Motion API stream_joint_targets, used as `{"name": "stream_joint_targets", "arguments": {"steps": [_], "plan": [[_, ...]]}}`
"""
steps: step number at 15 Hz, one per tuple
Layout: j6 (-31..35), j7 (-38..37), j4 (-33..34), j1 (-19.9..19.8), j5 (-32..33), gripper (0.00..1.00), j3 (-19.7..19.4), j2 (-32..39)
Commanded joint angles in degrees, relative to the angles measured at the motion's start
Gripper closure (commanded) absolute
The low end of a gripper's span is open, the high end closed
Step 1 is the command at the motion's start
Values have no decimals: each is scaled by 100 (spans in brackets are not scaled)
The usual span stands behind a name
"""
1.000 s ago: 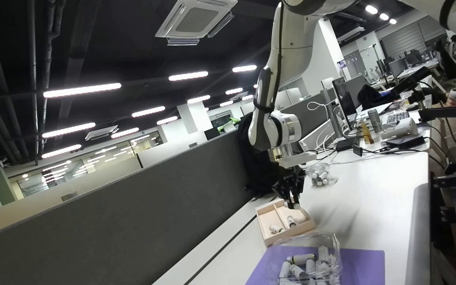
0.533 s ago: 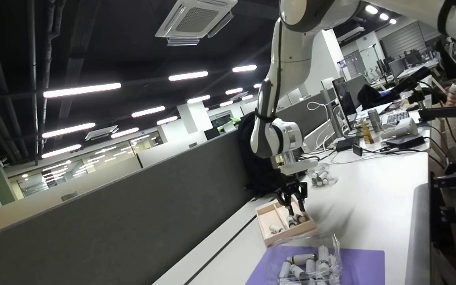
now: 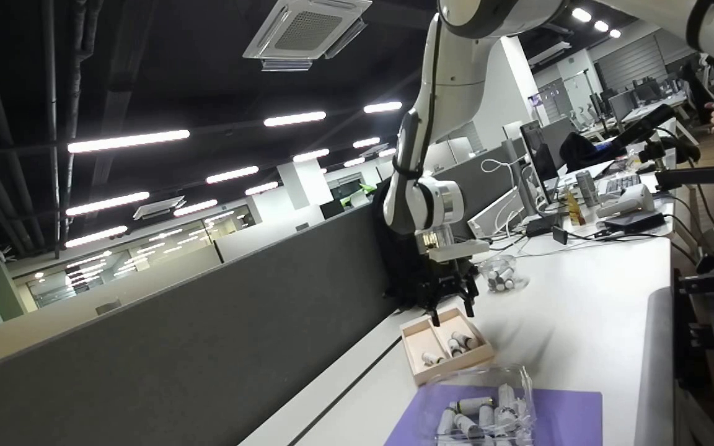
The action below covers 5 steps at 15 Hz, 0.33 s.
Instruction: Put the bottle on the table onto the tray
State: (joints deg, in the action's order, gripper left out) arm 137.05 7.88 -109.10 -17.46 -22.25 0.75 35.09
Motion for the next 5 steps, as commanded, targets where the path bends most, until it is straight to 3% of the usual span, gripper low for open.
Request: {"name": "stream_joint_targets", "arguments": {"steps": [1, 5], "plan": [[-302, -200, -322, 69, -17, 0, -119, -609], [-161, -249, -673, 192, 102, 0, -318, -1122]]}}
